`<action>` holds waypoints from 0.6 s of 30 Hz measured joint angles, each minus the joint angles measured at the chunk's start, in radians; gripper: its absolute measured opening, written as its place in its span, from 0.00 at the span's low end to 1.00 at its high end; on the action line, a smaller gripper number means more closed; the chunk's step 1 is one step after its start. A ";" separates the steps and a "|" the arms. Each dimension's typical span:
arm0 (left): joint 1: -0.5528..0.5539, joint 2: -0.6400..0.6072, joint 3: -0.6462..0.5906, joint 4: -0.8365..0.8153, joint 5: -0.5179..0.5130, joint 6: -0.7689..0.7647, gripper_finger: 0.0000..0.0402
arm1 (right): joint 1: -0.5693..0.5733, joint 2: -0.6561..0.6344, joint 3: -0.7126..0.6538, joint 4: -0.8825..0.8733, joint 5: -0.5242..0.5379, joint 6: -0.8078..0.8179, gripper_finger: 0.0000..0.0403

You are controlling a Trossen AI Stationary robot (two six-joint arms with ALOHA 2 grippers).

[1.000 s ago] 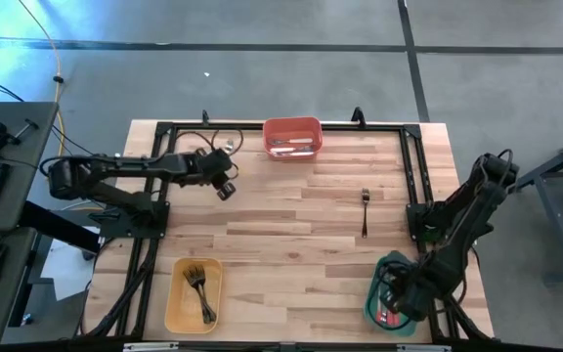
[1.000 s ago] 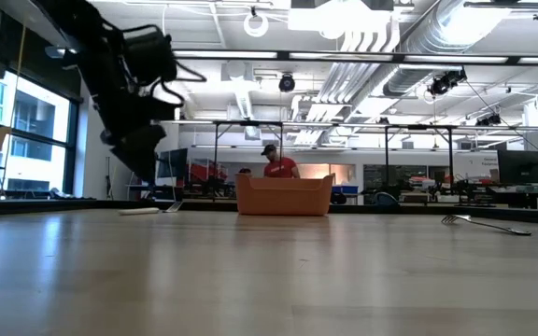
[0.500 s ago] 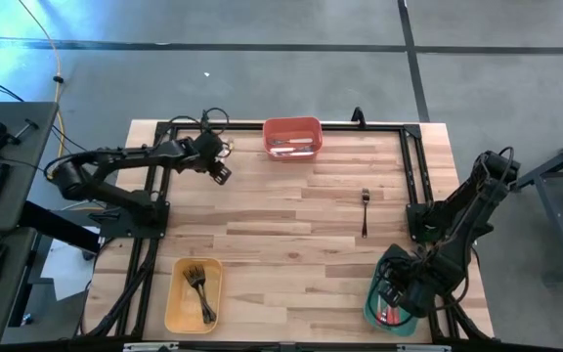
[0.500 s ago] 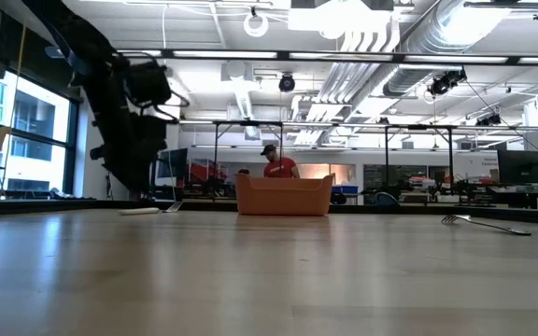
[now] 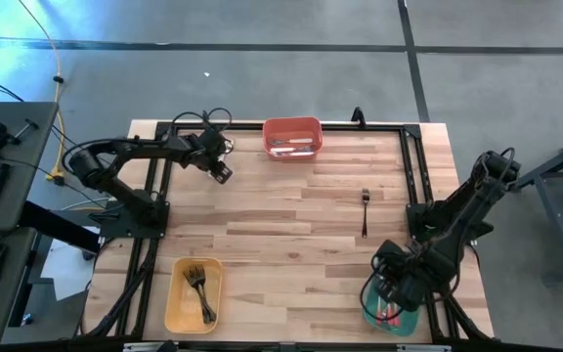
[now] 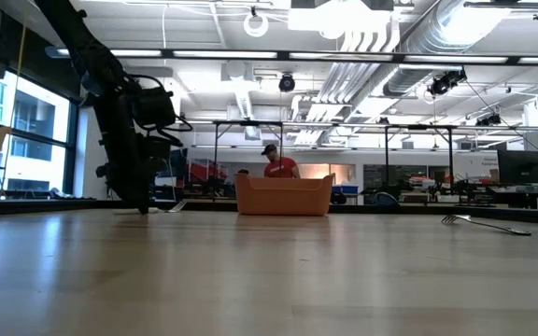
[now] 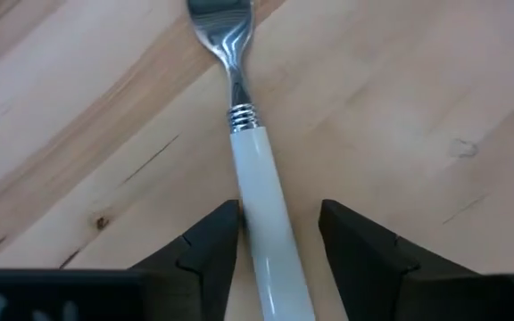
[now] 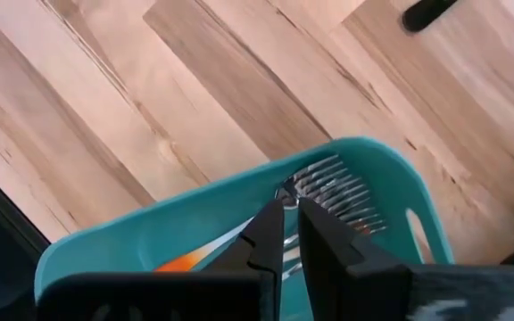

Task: Sort silverware by color (type)
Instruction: Put the white fork into the orange bin

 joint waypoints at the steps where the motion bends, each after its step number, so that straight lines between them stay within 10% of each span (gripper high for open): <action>1: 0.000 -0.003 0.000 -0.009 0.001 0.011 0.36 | -0.006 0.000 0.000 0.000 0.000 -0.010 0.05; 8: -0.002 -0.026 -0.002 -0.059 0.007 0.138 0.08 | -0.039 0.000 0.000 0.000 0.000 -0.081 0.05; 18: -0.007 -0.159 -0.014 -0.102 -0.028 0.144 0.01 | -0.081 0.000 0.000 0.000 0.016 -0.188 0.05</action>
